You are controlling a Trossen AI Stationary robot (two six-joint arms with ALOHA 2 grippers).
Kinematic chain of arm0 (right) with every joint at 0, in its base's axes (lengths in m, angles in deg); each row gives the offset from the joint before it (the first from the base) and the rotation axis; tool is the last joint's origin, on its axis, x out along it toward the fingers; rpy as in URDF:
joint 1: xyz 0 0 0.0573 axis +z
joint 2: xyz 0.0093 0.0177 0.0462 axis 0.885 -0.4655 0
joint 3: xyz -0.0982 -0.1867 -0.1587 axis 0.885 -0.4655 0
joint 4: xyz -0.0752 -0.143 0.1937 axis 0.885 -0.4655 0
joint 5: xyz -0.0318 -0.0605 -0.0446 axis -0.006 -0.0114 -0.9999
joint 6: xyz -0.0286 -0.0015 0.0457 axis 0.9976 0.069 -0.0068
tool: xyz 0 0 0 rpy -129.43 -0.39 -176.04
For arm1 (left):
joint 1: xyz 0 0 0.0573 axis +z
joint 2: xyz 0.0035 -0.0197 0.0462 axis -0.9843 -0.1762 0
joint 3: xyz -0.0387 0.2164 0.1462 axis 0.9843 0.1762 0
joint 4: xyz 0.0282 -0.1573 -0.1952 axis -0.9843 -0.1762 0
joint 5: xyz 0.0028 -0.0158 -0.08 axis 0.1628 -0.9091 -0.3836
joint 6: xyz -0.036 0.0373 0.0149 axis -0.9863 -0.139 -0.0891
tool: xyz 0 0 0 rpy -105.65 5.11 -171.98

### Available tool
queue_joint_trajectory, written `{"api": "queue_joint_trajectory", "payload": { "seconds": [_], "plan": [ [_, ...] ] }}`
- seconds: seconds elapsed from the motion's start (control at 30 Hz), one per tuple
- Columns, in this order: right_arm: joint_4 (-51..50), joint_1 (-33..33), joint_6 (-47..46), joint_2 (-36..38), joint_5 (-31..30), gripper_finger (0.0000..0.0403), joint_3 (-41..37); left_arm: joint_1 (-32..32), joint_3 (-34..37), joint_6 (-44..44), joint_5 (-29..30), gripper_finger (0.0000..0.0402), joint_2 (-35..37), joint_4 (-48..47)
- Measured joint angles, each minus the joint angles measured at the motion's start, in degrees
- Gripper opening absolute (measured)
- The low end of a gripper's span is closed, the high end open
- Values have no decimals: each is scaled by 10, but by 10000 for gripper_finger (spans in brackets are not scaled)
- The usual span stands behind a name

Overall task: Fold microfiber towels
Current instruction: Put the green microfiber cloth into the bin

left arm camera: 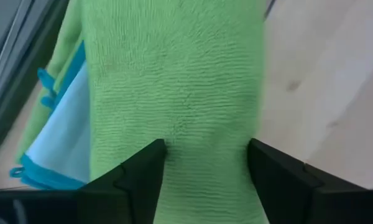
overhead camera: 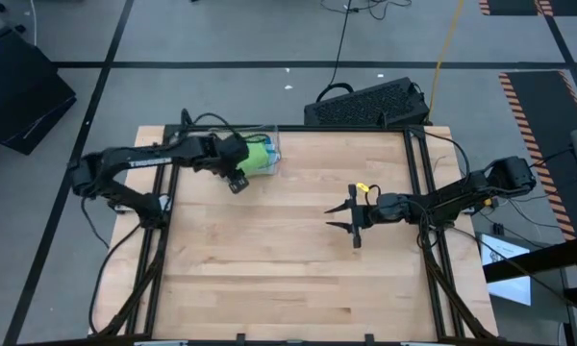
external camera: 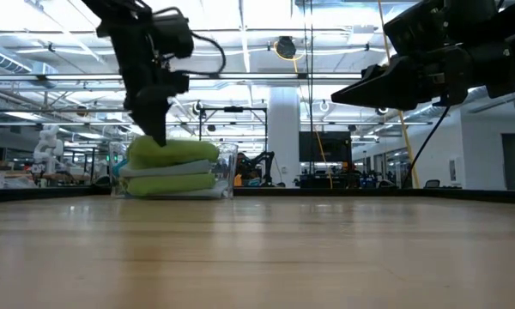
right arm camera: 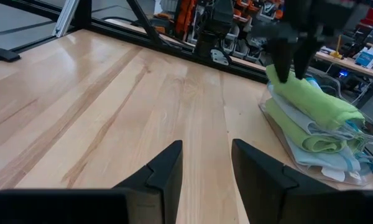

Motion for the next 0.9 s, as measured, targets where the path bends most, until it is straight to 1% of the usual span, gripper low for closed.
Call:
{"api": "queue_joint_trajectory", "payload": {
  "seconds": [0.07,0.13,0.17,0.23,0.33,0.43,0.47,0.5,0.67,0.77,0.83,0.9],
  "plan": [
    [0,0,0,0,0,132,0,-5,0,10,22,238,-20,-5],
    [0,0,0,0,0,132,0,-7,0,11,36,240,-37,-12],
    [0,0,0,0,0,132,0,-8,0,12,46,235,-43,-17],
    [0,0,1,0,0,132,0,-8,0,14,59,213,-45,-16],
    [0,0,1,0,0,132,0,-10,-2,28,62,146,-46,-19],
    [0,0,1,0,0,132,0,-11,-10,46,60,57,-31,-20],
    [0,0,2,0,0,132,0,-11,-15,52,59,32,-26,-19],
    [-1,0,2,0,0,132,0,-11,-18,54,58,21,-21,-17],
    [-5,0,2,0,0,132,0,-9,-52,72,55,34,-1,-34],
    [-5,0,2,0,0,132,0,-9,-74,110,66,24,2,-48],
    [-4,0,2,0,0,132,0,-3,-76,151,79,13,2,-50],
    [-5,0,2,0,0,132,0,11,-76,180,89,12,2,-48]
  ]
}}
